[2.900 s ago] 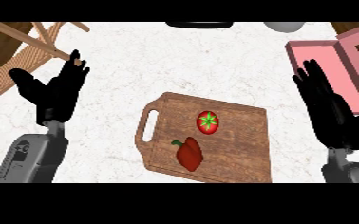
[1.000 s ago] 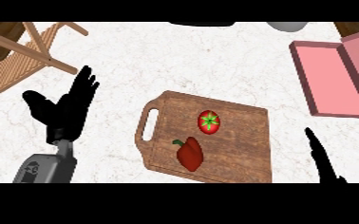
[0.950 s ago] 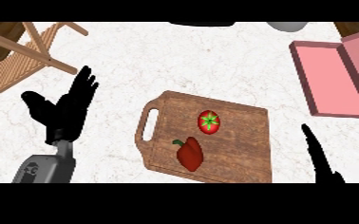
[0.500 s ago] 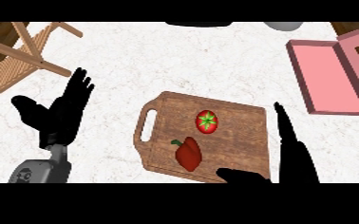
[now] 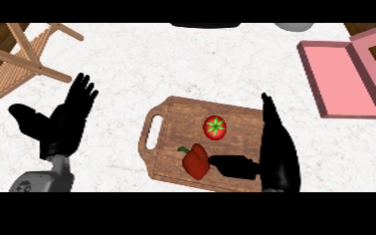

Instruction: Pick the tomato from the cutting board and place it in the cardboard box

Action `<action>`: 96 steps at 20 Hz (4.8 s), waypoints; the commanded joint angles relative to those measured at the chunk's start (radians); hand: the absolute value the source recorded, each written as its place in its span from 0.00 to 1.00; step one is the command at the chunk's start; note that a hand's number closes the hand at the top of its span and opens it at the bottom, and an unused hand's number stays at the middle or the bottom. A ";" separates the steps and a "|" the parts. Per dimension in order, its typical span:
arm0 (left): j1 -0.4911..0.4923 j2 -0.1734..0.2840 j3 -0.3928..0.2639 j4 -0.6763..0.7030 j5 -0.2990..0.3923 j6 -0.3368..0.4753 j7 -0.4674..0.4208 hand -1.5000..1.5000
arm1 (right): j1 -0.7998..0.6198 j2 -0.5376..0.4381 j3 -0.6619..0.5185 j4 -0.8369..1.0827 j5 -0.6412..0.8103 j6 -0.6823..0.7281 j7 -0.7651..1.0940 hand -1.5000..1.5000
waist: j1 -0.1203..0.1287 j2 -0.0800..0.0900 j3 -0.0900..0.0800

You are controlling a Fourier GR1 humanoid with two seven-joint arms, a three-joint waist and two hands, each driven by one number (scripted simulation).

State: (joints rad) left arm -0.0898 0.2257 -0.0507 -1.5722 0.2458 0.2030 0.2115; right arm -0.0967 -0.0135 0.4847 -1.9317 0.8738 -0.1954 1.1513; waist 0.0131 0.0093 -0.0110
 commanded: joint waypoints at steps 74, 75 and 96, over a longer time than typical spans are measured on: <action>-0.068 -0.084 0.068 -0.028 -0.106 -0.079 -0.019 0.50 | -0.777 -0.029 0.073 0.987 -0.066 0.094 -0.388 1.00 | 0.031 0.003 0.011; -0.053 -0.097 0.065 -0.077 -0.111 -0.043 0.027 0.50 | -0.801 -0.039 0.068 0.978 -0.064 0.123 -0.401 1.00 | 0.023 -0.003 0.011; -0.010 -0.063 0.108 -0.136 -0.081 -0.088 0.045 0.50 | -0.988 -0.141 -0.186 0.874 0.173 -0.048 -0.178 1.00 | -0.012 -0.011 0.011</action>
State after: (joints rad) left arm -0.0948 0.1476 0.0434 -1.6793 0.1468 0.1254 0.2231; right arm -1.0968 -0.0875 0.3572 -1.0528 1.0146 -0.2079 0.9497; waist 0.0014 -0.0024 -0.0005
